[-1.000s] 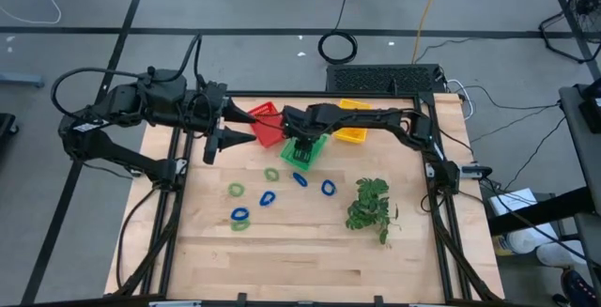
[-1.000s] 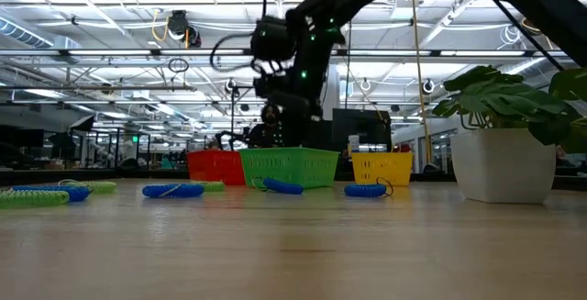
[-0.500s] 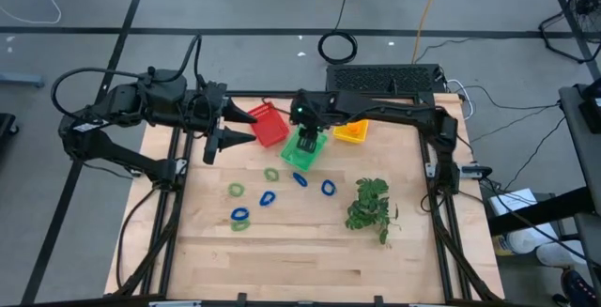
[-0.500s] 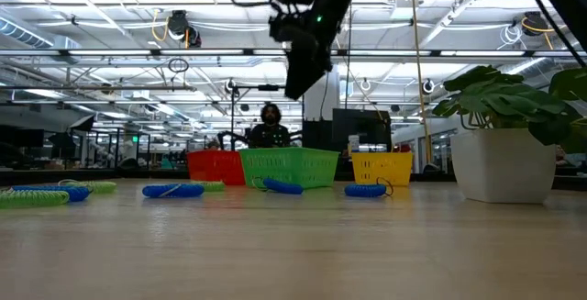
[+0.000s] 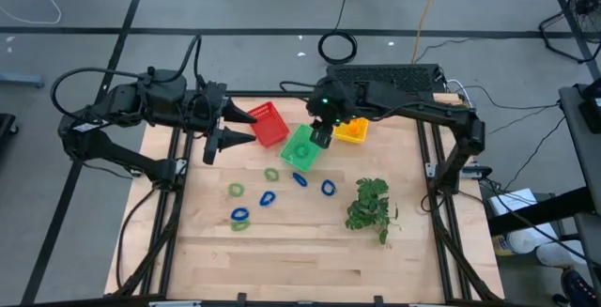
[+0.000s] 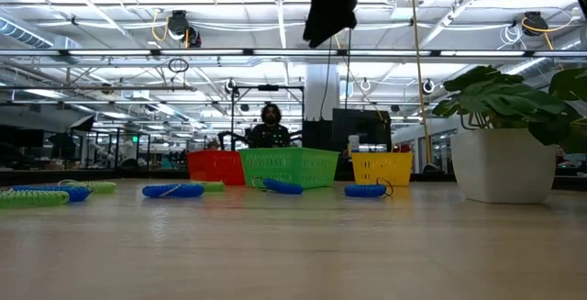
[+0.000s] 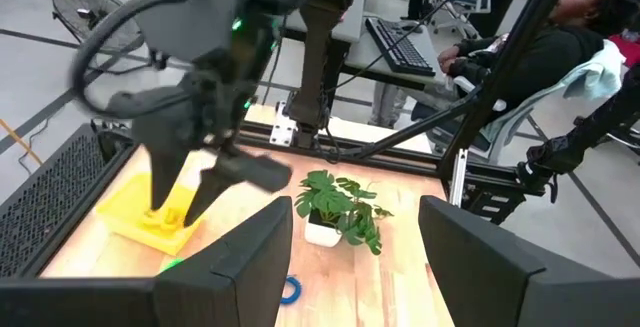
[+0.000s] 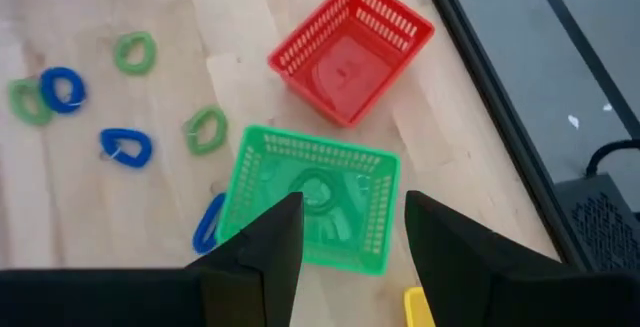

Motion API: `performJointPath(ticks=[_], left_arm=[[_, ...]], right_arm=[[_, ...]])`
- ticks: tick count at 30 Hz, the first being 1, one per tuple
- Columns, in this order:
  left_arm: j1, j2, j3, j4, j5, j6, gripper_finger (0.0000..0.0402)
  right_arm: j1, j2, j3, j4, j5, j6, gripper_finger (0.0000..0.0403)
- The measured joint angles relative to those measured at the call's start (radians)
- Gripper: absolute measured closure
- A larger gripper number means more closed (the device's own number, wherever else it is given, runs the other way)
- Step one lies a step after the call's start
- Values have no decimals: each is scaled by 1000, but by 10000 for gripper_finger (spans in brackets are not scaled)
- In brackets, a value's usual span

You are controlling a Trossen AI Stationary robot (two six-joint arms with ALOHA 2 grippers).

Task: Sort spring keychains
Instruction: Put the blue spring keychain into the red bin

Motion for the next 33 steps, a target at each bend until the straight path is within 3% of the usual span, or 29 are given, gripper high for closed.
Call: performJointPath(ticks=[7,17,23,28,33], left_arm=[[0,0,0,0,0,-1,174],[0,0,0,0,0,-6,174],[0,0,0,0,0,-7,174],[0,0,0,0,0,-17,174],[0,0,0,0,24,-26,174]], right_arm=[[66,-33,0,-70,0,82,238],[154,-31,0,-219,-3,370,239],[171,-32,0,-245,-15,576,256],[174,-32,0,-288,-111,698,272],[173,-32,-25,-288,-75,755,276]])
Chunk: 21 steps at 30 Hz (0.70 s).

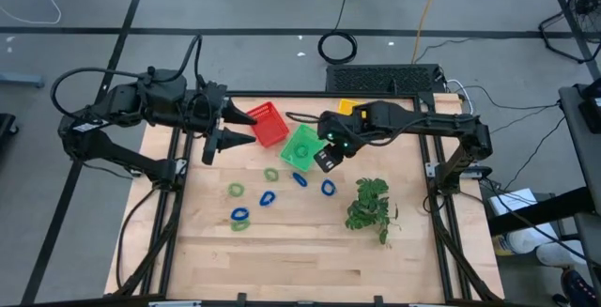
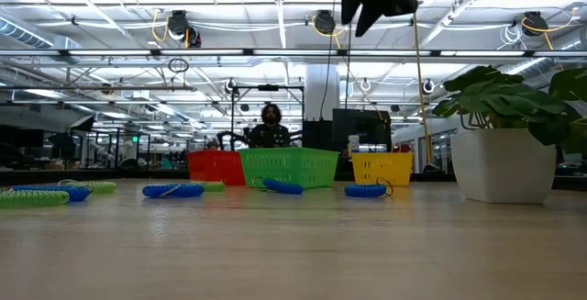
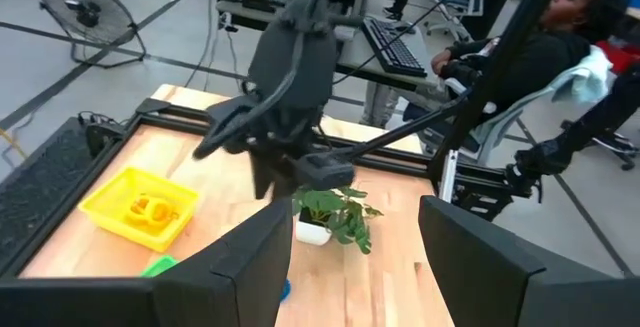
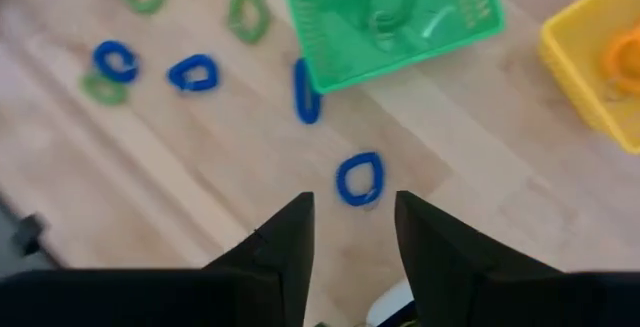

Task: Sort spring keychains
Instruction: Put the blue spring keychain into the red bin

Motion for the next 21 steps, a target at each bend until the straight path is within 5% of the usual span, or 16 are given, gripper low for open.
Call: performJointPath(ticks=[21], left_arm=[[0,0,0,-5,31,-1,174]], right_arm=[[87,1,-369,273,43,131,216]])
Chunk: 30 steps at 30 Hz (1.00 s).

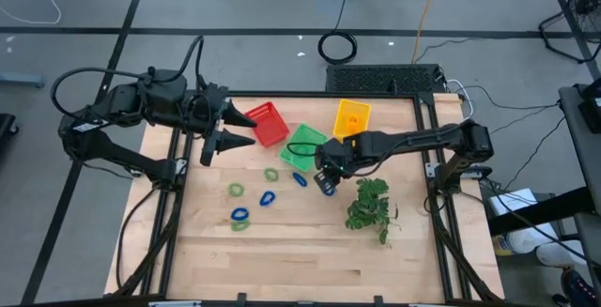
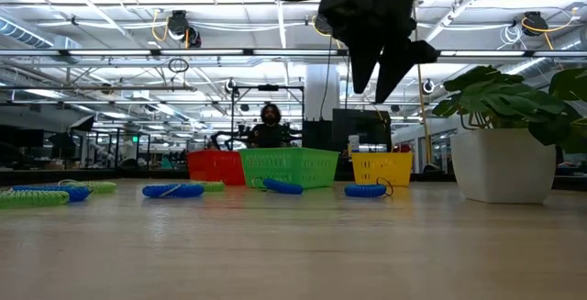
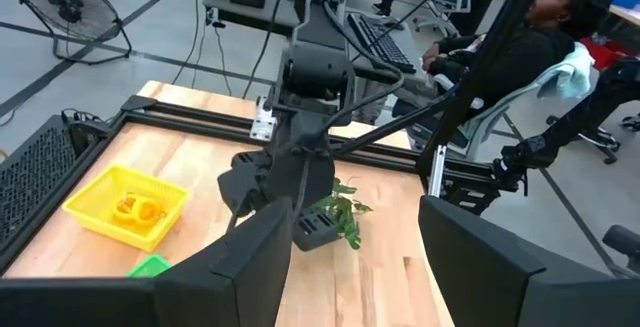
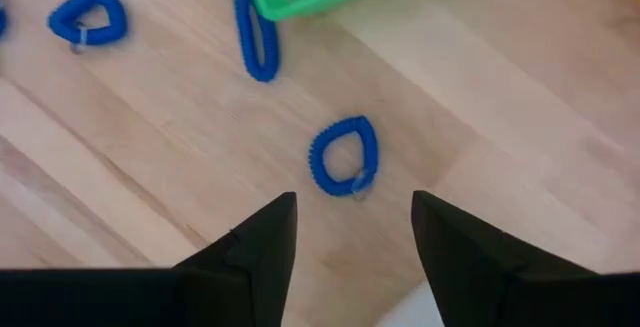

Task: Sort spring keychains
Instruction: Put the blue spring keychain into the red bin

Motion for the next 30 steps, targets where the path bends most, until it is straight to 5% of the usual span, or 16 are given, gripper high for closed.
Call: performJointPath(ticks=[19,30], left_arm=[[0,0,0,-1,23,-9,174],[0,0,0,-29,23,-10,174]], right_arm=[[24,6,-265,344,28,19,222],[24,93,-289,429,32,-107,222]])
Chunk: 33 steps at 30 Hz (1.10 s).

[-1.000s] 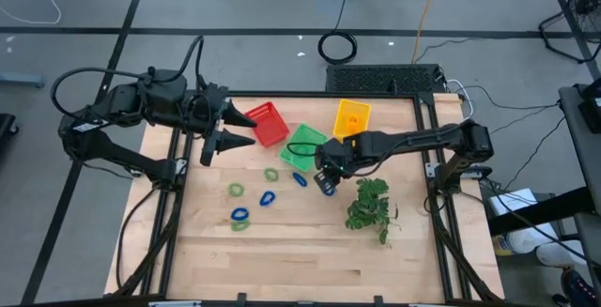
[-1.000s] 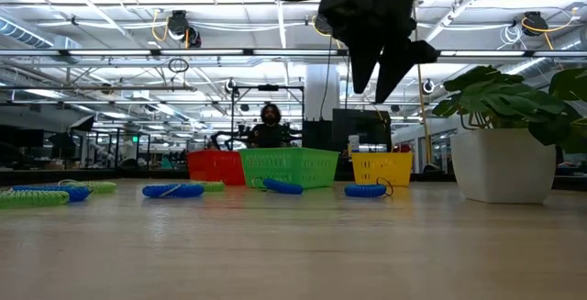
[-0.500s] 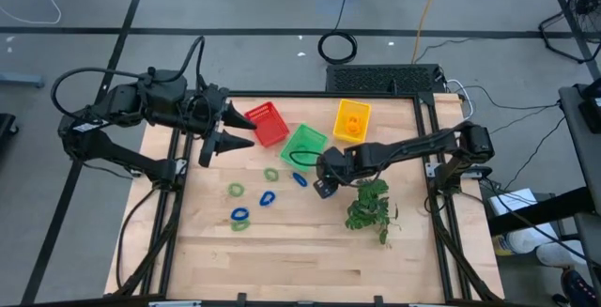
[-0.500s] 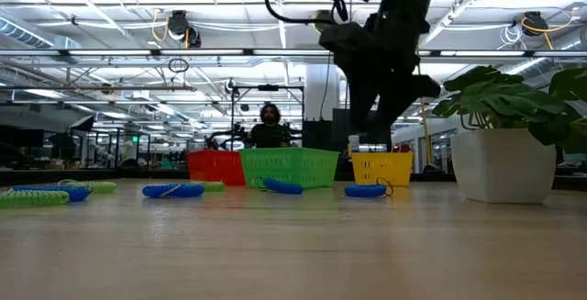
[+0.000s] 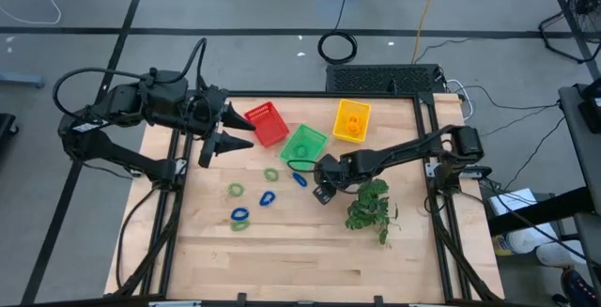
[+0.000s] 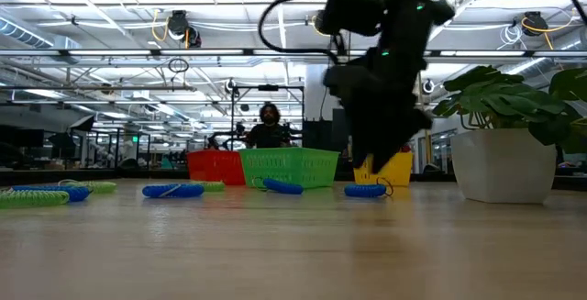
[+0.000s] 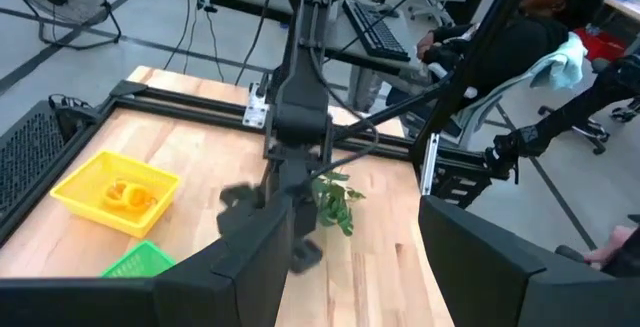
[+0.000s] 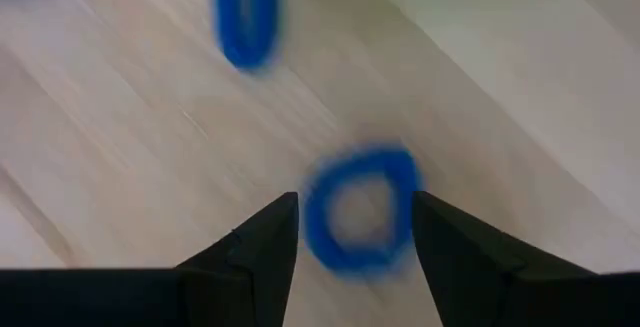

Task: Sort spring keychains
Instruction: Put the blue spring keychain into the red bin

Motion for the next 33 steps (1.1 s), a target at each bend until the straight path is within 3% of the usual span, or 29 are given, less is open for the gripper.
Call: performJointPath(ticks=[11,25,29,33], left_arm=[[0,0,0,-21,0,-4,174],[0,0,0,-24,0,0,174],[0,0,0,-24,0,2,174],[0,0,0,-24,0,2,174]], right_arm=[[-3,32,-2,-27,104,-127,222],[-54,28,-84,54,52,-138,224],[-54,27,-92,59,52,-155,247],[-55,28,-94,64,55,-198,301]])
